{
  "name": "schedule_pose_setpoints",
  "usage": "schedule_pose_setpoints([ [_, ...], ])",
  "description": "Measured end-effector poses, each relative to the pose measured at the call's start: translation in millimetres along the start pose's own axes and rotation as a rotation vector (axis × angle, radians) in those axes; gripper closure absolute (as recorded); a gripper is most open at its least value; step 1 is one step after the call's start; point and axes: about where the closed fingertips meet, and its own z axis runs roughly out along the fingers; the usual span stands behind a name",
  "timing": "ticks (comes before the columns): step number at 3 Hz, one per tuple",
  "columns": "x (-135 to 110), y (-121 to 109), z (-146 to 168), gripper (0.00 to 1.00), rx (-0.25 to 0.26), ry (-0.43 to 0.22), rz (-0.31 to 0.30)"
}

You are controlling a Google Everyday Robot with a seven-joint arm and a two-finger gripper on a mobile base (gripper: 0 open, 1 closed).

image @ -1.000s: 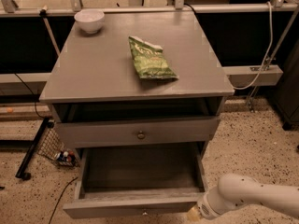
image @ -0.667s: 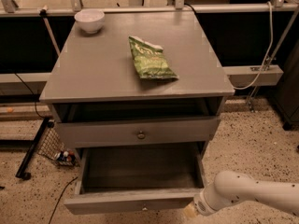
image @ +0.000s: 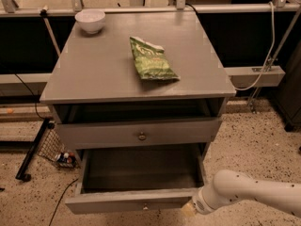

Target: Close middle drawer

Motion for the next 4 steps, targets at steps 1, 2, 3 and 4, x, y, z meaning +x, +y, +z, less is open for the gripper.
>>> schedule_pose_setpoints([
  [1,-17.3,-5.5,5.0,1.0,-0.005,-0.015,-0.042],
  [2,-37.4,-16.6,12.1,1.0,0.0,-0.03,-0.085],
  [3,-64.7,-25.0,16.3,1.0,0.012,-0.062,-0.148],
  [4,-86.8,-28.6,16.5,1.0,0.027,-0.089,-0.201],
])
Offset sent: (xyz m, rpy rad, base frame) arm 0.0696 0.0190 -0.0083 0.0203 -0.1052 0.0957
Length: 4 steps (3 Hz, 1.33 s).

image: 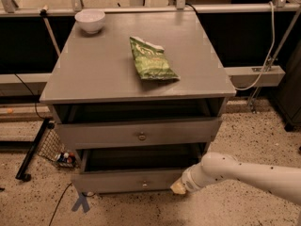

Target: Close middle drawer

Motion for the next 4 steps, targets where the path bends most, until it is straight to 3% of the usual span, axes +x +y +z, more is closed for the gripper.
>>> schedule_pose_setpoints([
  [2,-51.1,-15.2,0.4,1.0,0.054,-0.026,-0.105],
  [4,-53.1,-17.9,-0.6,1.0,0.062,-0.036,-0.107],
])
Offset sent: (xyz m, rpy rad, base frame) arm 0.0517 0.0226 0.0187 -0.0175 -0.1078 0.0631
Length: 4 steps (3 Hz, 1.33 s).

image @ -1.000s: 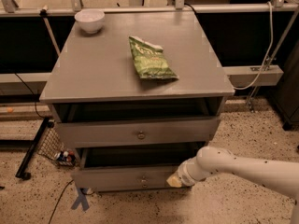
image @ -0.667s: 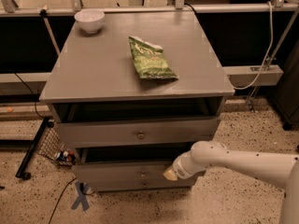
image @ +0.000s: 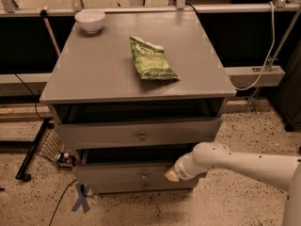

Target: Close middle drawer

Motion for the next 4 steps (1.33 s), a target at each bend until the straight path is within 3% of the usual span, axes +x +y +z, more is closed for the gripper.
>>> schedule_pose_setpoints([
  [1,-2.9,-11.3,-5.3,1.0,0.049,-0.016,0.0],
  [2,-6.2,-28.9,-15.7,1.0,0.129,-0.042,0.01],
  [3,-10.1,-43.4,-21.4,1.0,0.173,-0.056,0.014],
  [4,-11.6,-54.8,-23.6,1.0,0.183,-0.078,0.031],
])
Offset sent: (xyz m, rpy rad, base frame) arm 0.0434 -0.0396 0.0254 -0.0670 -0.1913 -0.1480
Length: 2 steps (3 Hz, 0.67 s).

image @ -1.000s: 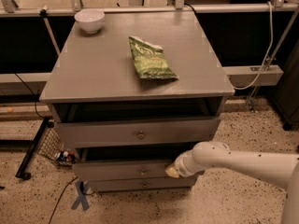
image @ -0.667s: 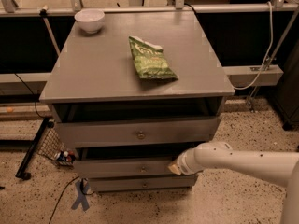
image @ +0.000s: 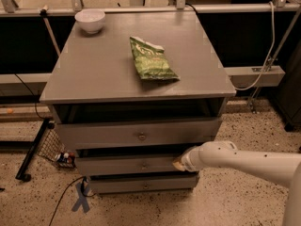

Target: Close middle drawer

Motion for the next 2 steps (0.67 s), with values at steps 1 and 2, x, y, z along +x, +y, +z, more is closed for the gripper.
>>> schedule_pose_setpoints([
  [1,-0.9,-5.2,1.5,1.0,-0.003,-0.009,0.004],
  [2,6.0,-1.0,-2.5,1.0,-0.026,0.03,0.017],
])
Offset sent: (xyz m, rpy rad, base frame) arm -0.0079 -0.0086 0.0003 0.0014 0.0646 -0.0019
